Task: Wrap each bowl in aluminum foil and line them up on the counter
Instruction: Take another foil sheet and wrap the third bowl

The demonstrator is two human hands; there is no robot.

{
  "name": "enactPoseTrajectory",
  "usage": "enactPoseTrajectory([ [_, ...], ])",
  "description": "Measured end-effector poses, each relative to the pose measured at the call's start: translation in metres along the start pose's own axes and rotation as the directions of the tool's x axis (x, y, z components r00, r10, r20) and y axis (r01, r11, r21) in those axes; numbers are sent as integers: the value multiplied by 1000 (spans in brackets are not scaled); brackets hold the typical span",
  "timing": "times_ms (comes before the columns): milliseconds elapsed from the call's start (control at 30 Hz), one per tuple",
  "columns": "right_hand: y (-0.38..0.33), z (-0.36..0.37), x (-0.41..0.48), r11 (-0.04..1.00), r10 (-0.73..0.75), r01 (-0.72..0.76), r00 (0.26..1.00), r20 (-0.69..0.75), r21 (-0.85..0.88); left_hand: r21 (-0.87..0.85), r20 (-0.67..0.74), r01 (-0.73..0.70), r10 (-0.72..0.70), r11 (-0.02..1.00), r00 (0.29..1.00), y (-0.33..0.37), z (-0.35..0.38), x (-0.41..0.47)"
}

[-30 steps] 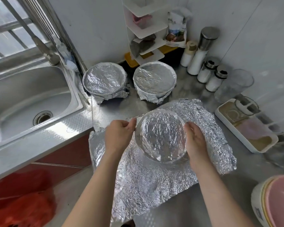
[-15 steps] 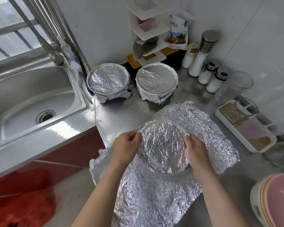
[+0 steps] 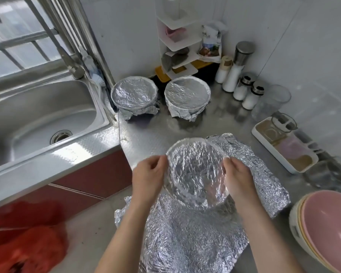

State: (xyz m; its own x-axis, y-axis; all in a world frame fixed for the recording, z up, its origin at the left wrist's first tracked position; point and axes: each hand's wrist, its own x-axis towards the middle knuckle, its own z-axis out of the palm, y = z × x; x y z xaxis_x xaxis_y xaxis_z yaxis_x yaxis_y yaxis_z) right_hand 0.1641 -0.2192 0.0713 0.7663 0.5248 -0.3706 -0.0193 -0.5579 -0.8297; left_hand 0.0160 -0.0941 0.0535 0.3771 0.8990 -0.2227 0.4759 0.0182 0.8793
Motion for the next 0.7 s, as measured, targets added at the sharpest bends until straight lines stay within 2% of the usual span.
enactPoseTrajectory([
  [133, -43, 30, 26, 991, -72, 68, 997, 29, 119, -120, -165, -2, -18, 993, 986, 29, -29, 41],
  [267, -65, 69, 61, 973, -13, -9, 995, 96, 229, -174, -196, 29, -64, 984, 979, 42, -44, 83],
  [400, -54, 60, 84, 960, 61, -73, 997, 52, 269, -243, -105, -9, -17, 970, 994, 53, -33, 108],
  [533, -37, 20, 114, 921, 171, -108, 975, -140, 374, -339, 47, -38, 58, 940, 997, 80, 3, 124],
  [600, -32, 0, 128, 884, 227, -122, 956, -187, 451, -385, 71, -22, 54, 923, 996, 93, 25, 132],
  [700, -24, -28, 150, 818, 302, -136, 928, -216, 559, -353, 115, -13, 57, 936, 992, 101, 55, 141],
])
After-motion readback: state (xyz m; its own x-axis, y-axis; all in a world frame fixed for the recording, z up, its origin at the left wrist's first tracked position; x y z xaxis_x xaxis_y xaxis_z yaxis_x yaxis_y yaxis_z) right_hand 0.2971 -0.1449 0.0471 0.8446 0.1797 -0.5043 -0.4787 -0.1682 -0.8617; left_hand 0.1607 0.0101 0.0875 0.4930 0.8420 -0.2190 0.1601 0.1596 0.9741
